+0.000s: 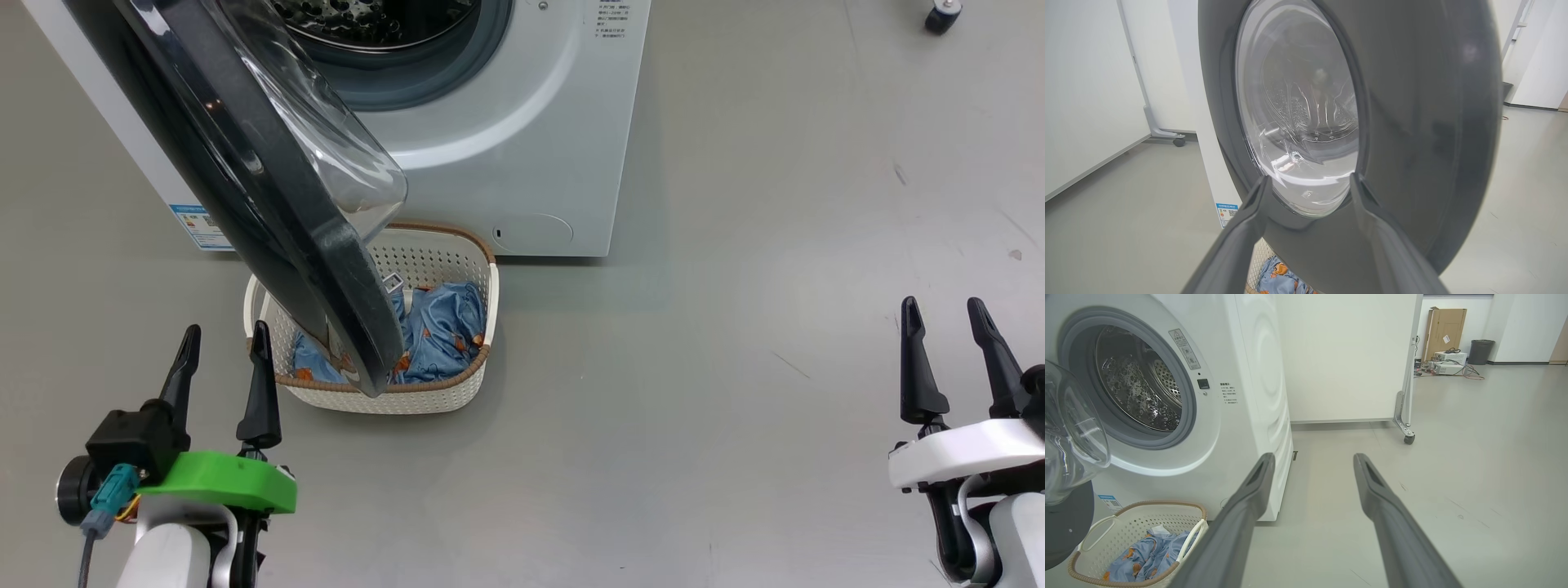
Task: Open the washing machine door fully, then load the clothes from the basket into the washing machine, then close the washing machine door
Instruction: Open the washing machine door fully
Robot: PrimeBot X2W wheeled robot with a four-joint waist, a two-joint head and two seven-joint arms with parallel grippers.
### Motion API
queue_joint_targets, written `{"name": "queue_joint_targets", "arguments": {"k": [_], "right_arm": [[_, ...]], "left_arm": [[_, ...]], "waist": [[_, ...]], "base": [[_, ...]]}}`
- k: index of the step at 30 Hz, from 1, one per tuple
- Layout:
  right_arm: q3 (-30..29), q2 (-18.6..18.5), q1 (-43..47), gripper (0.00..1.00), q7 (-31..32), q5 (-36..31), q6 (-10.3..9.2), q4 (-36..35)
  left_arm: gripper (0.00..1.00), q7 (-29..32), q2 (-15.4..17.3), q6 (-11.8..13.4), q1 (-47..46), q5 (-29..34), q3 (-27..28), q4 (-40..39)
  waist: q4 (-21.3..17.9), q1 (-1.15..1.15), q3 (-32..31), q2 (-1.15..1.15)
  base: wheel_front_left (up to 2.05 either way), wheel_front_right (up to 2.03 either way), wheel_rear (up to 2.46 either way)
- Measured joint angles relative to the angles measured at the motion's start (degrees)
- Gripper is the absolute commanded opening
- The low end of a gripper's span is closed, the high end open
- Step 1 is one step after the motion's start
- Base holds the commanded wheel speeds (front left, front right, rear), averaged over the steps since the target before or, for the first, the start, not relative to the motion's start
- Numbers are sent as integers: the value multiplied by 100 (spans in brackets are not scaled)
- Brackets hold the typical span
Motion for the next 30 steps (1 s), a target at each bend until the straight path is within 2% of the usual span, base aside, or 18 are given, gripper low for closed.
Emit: {"name": "queue_joint_targets", "arguments": {"k": [30], "right_arm": [[-240, 302, 92, 100, 0, -260, 304, 123]], "left_arm": [[100, 0, -7, 0, 4, 158, -18, -7]], "waist": [[56, 0, -76, 0]], "base": [[0, 0, 0]]}}
